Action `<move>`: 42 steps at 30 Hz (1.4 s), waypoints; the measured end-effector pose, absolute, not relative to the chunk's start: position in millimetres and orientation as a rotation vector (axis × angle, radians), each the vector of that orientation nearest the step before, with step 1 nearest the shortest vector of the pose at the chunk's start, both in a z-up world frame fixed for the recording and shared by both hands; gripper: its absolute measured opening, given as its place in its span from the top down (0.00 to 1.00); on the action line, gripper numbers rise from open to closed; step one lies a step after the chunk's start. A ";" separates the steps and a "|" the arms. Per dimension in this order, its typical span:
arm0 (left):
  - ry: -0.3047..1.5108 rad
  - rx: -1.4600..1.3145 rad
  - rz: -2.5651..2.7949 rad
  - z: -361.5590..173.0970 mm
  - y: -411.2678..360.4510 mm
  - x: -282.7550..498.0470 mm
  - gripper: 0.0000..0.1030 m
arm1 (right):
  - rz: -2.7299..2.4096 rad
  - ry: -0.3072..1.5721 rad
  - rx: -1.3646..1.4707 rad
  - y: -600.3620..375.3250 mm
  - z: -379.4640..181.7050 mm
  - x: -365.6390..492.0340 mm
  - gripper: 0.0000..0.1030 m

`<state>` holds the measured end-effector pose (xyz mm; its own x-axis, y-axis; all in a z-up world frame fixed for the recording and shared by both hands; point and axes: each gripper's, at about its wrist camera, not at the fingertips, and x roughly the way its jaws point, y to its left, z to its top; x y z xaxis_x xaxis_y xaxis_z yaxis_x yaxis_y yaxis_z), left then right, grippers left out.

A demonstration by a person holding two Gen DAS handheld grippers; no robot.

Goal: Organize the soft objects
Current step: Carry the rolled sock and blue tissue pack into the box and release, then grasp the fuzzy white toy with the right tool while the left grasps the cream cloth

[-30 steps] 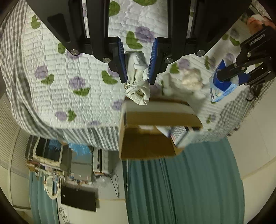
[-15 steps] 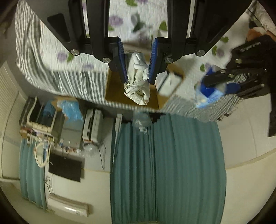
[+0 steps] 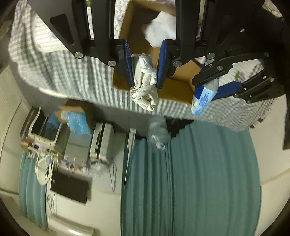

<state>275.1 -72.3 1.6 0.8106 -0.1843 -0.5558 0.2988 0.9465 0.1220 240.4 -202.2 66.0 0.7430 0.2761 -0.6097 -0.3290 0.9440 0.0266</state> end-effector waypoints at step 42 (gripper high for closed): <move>0.220 0.067 -0.066 132.2 -30.5 38.6 0.10 | 0.221 0.364 -0.079 -232.1 212.3 6.0 0.03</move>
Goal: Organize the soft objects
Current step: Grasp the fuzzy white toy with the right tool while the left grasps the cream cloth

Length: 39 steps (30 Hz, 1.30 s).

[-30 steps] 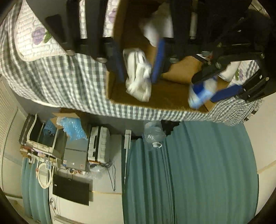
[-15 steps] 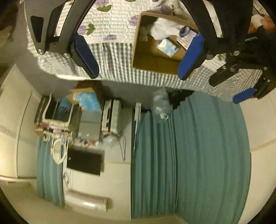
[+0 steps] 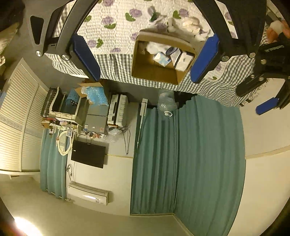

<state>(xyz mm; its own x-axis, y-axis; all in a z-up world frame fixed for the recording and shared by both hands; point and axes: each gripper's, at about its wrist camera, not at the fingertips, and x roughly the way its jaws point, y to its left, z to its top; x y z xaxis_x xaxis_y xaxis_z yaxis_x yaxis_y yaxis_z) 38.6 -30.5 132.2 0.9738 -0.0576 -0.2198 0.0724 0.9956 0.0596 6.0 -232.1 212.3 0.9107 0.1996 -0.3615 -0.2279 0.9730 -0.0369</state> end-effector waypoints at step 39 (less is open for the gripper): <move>0.813 0.016 -0.041 -163.1 -66.4 138.3 0.25 | 0.275 0.980 -0.097 -207.7 -130.8 128.4 0.46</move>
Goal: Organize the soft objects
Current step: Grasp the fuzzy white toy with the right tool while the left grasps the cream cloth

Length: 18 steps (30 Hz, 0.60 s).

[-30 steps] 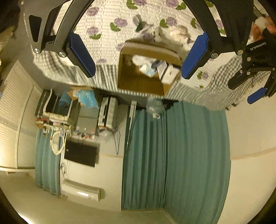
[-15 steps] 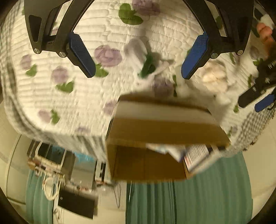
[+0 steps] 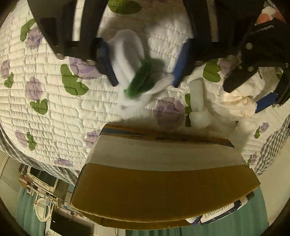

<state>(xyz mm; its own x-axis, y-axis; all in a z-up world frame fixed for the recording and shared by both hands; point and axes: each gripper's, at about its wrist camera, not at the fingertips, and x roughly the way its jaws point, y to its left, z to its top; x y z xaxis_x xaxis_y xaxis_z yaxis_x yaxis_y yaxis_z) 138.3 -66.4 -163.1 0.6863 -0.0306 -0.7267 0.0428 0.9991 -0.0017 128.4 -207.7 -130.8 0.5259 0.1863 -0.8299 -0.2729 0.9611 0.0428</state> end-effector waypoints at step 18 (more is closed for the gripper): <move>0.811 -0.050 -0.129 -151.7 -50.9 102.2 0.72 | 0.309 0.883 -0.029 -226.0 -85.5 84.8 0.52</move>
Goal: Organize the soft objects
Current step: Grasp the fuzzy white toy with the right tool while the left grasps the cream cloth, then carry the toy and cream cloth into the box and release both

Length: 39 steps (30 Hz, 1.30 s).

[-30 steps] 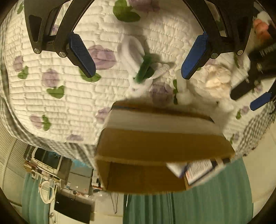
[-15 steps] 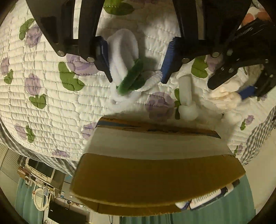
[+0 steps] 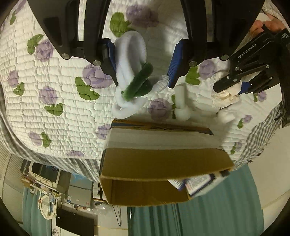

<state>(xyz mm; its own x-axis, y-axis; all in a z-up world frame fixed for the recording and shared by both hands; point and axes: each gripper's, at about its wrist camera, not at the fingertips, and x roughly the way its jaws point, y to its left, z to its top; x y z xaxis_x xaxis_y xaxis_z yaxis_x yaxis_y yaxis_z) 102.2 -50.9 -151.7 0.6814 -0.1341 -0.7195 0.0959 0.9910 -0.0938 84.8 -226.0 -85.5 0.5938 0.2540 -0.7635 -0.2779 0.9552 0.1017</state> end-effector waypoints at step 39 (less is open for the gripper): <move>0.497 0.088 -0.222 33.4 -85.0 215.0 0.74 | 0.360 0.596 -0.048 -216.7 100.4 193.7 0.50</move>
<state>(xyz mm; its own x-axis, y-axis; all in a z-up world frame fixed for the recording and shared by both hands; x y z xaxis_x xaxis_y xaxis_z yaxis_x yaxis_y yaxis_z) 215.0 -85.0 33.4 0.8558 -0.1898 -0.4813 0.2324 0.9722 0.0299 193.7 -216.7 100.4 0.7675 0.3174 -0.5570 -0.3449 0.9368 0.0586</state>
